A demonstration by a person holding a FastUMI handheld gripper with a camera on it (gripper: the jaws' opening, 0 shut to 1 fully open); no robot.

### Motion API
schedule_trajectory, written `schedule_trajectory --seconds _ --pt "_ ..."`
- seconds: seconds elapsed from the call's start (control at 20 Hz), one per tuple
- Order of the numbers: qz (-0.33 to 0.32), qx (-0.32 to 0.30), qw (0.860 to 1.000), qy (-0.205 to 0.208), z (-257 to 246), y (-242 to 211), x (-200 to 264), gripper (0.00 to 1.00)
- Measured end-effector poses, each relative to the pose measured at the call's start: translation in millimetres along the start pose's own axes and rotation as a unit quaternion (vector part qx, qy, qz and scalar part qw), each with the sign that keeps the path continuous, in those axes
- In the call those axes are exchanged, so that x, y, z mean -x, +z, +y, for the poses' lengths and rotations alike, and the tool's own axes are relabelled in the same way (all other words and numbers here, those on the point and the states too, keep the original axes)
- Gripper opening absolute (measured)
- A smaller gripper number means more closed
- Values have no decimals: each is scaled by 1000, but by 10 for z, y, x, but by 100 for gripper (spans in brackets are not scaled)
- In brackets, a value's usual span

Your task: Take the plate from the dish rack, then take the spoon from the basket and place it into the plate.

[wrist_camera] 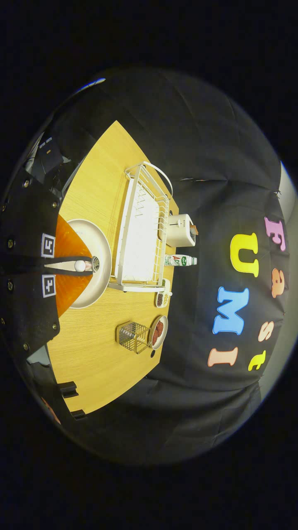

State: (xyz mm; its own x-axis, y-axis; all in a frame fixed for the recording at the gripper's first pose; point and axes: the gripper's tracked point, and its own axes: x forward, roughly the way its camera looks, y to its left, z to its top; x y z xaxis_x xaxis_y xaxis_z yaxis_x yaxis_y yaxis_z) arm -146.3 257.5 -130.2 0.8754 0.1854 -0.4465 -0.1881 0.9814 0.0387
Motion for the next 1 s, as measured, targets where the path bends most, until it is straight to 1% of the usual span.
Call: schedule_trajectory --seconds 0.25,0.4,0.5,0.55,0.6,0.65,0.8,0.85,0.9,1.0 --pt "0 -2 1000 13 79 -102 -175 1" --pt "-5 -2 1000 20 108 -85 -235 1" --pt "-6 -4 1000 23 116 -121 -297 5" --pt "-3 -6 1000 25 123 -161 -334 9" --pt "4 -8 1000 29 127 -212 -354 9" --pt "10 -8 999 32 138 -263 -377 12" --pt "29 -1 999 33 119 -418 -423 13" --pt "32 3 999 33 114 -436 -400 14" --pt "31 5 999 33 101 -431 -396 17" --pt "26 8 999 32 87 -406 -379 18"
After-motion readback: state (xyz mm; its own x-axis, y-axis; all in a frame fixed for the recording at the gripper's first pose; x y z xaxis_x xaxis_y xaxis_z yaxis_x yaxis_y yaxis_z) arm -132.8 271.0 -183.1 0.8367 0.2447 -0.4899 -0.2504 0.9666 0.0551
